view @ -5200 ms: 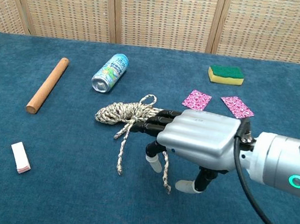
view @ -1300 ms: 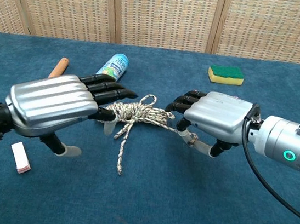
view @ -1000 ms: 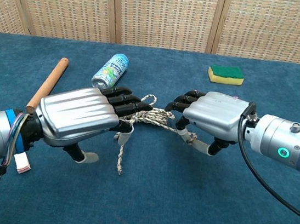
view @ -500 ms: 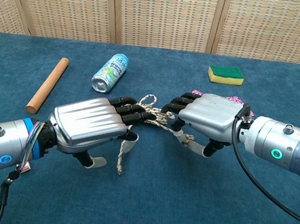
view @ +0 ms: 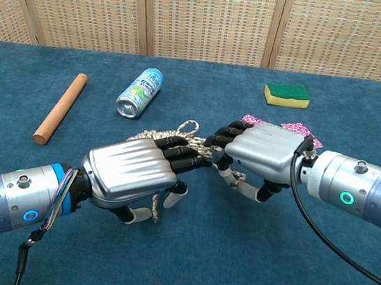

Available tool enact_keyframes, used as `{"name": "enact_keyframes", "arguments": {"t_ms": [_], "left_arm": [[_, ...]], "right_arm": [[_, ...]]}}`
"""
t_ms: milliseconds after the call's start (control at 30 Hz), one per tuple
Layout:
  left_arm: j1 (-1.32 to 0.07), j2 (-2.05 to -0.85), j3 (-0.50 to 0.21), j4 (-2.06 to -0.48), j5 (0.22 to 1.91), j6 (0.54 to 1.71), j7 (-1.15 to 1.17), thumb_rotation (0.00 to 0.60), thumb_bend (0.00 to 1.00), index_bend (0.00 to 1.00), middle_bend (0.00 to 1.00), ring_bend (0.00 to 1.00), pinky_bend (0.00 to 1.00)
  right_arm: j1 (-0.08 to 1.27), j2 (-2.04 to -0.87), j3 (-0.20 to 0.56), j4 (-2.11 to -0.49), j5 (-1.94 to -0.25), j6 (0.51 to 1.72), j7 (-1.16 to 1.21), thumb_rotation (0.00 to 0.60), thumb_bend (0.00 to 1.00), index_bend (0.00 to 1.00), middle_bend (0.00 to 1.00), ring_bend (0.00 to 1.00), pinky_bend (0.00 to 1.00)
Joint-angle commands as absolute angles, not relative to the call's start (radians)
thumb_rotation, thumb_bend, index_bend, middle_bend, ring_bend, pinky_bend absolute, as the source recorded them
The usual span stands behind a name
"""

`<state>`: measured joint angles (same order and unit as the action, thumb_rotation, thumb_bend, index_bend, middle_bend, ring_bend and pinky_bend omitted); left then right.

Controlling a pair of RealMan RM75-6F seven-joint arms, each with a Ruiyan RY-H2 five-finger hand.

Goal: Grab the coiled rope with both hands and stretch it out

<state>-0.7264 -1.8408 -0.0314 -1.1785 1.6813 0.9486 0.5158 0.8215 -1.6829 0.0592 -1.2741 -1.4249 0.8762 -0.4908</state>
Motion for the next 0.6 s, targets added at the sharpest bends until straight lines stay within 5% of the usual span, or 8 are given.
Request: {"name": "enact_keyframes", "arguments": {"t_ms": [33, 600], "left_arm": [[-0.729, -1.845, -0.028, -1.175, 1.677, 0.948, 0.514, 0.6, 0.37, 0.49, 0.0, 0.0, 0.0], [-0.738, -1.857, 0.006, -1.14, 1.671, 0.969, 0.488, 0.6, 0.37, 0.55, 0.0, 0.0, 0.0]], "right_arm": [[0.821, -1.685, 0.058, -1.271, -1.426, 0.877, -0.488, 0.6, 0.48, 0.68, 0.08, 0.0, 0.0], [0.819, -1.694, 0.055, -1.256, -1.427, 0.876, -0.48, 0.6, 0.48, 0.68, 0.08, 0.0, 0.0]]}}
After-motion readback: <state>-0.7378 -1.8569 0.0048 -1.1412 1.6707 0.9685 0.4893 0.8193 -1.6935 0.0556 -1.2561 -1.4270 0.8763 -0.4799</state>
